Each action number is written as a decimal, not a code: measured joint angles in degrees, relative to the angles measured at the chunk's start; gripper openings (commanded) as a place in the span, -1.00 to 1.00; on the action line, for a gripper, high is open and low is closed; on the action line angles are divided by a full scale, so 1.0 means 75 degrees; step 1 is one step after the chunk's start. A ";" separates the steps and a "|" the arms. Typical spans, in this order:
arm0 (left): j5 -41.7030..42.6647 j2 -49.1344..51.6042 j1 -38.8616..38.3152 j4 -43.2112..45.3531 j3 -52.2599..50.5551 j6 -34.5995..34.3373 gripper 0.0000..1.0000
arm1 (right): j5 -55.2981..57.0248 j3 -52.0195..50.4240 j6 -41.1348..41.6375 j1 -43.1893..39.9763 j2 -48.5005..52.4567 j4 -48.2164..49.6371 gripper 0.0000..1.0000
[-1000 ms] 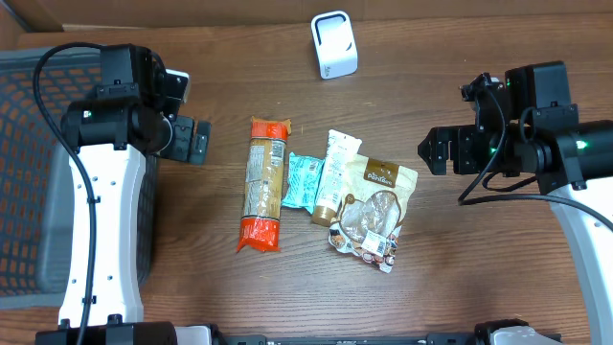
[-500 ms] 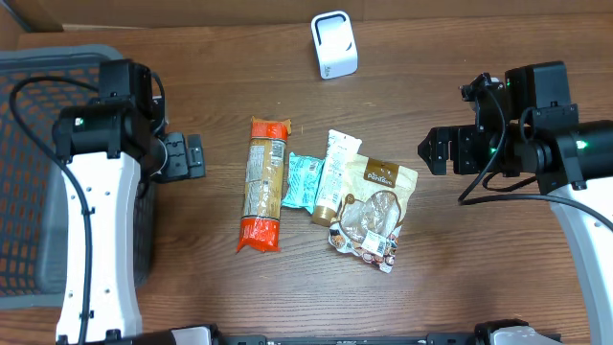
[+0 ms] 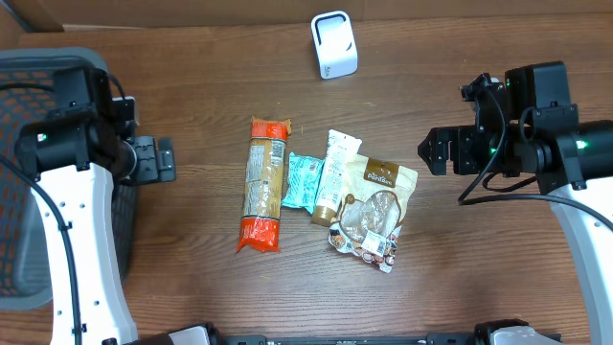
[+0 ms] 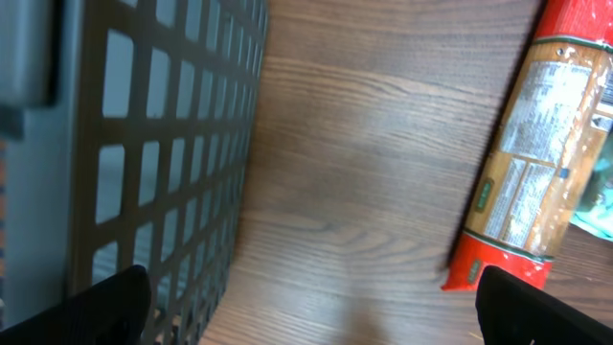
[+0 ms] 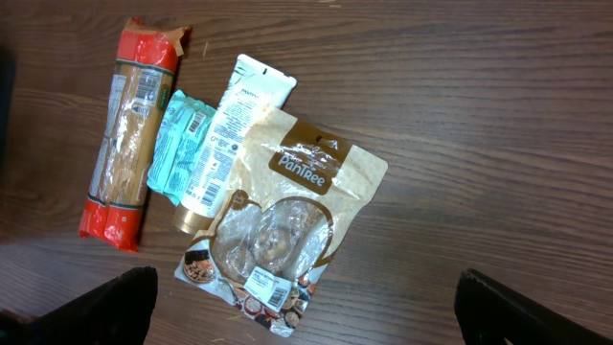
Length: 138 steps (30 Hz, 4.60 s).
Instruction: Scan the item barcode
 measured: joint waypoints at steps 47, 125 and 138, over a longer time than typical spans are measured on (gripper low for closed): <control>0.1122 0.0000 0.0408 0.0804 0.0000 0.1122 0.99 | -0.0411 0.0000 0.0414 -0.0003 0.0198 0.0070 0.95; 0.1122 0.0000 0.0408 0.0781 0.0000 0.1122 0.99 | 0.2760 -0.1641 0.3197 0.2751 0.3678 0.0705 0.68; 0.1122 0.0000 0.0408 0.0781 0.0000 0.1122 0.99 | 0.4112 -0.1641 0.3395 0.1265 0.3678 0.1096 0.70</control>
